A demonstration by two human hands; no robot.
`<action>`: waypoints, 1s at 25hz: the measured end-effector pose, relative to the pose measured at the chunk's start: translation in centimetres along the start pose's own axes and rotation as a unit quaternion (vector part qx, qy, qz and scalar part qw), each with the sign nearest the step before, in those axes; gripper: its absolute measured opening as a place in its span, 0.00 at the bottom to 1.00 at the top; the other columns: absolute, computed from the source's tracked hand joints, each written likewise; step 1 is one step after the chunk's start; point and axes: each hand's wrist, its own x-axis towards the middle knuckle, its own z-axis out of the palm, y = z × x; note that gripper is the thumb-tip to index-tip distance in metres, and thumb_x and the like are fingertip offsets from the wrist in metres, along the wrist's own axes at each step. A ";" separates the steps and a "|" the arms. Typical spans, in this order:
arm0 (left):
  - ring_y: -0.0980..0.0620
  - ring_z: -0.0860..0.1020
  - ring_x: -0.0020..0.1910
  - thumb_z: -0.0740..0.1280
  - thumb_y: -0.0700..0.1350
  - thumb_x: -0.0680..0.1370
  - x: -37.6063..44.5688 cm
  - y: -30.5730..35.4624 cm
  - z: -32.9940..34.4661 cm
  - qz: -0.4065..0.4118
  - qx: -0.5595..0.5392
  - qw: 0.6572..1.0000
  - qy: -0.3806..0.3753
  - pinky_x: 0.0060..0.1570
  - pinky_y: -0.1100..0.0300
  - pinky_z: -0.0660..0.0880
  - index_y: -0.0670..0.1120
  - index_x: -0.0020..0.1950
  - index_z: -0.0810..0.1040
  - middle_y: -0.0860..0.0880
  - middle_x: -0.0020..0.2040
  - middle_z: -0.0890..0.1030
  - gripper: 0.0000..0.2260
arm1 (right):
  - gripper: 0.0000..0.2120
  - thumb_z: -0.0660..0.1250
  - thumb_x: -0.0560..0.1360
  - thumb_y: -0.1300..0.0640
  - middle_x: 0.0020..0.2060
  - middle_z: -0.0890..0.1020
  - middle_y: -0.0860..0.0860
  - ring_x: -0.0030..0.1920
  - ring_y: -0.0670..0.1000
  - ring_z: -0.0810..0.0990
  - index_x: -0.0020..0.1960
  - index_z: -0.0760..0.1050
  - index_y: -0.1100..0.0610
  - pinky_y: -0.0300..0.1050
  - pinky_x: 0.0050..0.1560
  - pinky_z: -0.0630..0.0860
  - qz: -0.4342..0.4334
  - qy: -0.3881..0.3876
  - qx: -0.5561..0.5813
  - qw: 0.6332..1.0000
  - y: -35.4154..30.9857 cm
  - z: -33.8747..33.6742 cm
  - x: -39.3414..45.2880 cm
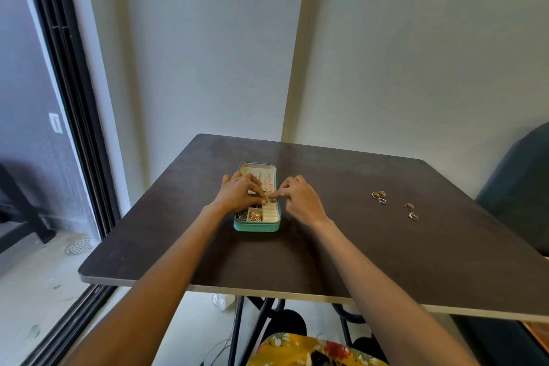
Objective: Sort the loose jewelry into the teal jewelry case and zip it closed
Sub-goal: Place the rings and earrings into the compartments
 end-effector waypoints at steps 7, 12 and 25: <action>0.51 0.66 0.64 0.69 0.54 0.74 0.1 0.3 -0.4 0.000 -0.006 1.000 -0.019 0.58 0.53 0.58 0.55 0.53 0.82 0.54 0.63 0.73 0.10 | 0.18 0.58 0.77 0.66 0.50 0.78 0.49 0.53 0.50 0.71 0.54 0.82 0.50 0.44 0.50 0.72 0.029 0.044 0.054 0.997 0.4 0.4 -0.2; 0.53 0.75 0.52 0.65 0.48 0.77 2.2 4.5 0.6 0.003 -0.137 0.991 0.012 0.60 0.52 0.67 0.51 0.53 0.79 0.50 0.57 0.78 0.07 | 0.14 0.58 0.77 0.62 0.53 0.78 0.50 0.58 0.48 0.71 0.55 0.79 0.52 0.42 0.50 0.71 0.182 0.128 0.158 0.962 3.1 -0.6 -0.9; 0.47 0.75 0.59 0.61 0.36 0.77 10.8 23.5 9.7 -0.017 -0.294 0.954 -0.051 0.58 0.56 0.71 0.42 0.62 0.75 0.44 0.59 0.78 0.14 | 0.11 0.62 0.77 0.63 0.59 0.73 0.55 0.58 0.57 0.72 0.59 0.75 0.57 0.50 0.51 0.72 0.390 0.119 0.035 0.912 17.7 -4.3 -7.6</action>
